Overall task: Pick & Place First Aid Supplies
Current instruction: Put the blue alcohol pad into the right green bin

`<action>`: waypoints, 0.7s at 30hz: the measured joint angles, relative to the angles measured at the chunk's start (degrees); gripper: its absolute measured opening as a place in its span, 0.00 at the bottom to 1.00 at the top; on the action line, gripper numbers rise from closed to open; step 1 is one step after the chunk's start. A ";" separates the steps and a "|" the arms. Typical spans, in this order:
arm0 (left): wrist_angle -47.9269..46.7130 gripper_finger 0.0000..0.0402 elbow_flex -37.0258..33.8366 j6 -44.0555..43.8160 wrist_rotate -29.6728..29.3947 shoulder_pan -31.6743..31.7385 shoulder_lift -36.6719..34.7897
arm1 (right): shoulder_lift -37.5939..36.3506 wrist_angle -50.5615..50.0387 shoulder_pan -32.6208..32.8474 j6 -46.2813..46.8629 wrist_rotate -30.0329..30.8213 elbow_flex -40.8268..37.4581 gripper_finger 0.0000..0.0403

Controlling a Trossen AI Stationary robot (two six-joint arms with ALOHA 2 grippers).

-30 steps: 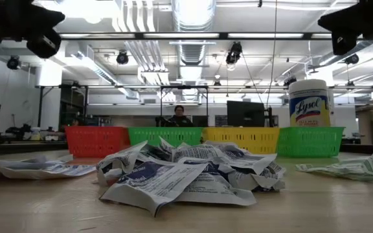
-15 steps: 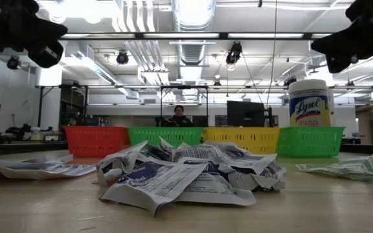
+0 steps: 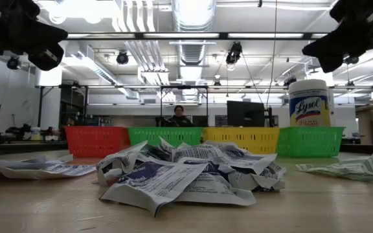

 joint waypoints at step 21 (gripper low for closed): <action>-0.14 0.00 0.02 -2.25 0.01 0.04 0.00 | 37.19 -0.25 0.40 -5.40 -5.66 18.00 0.08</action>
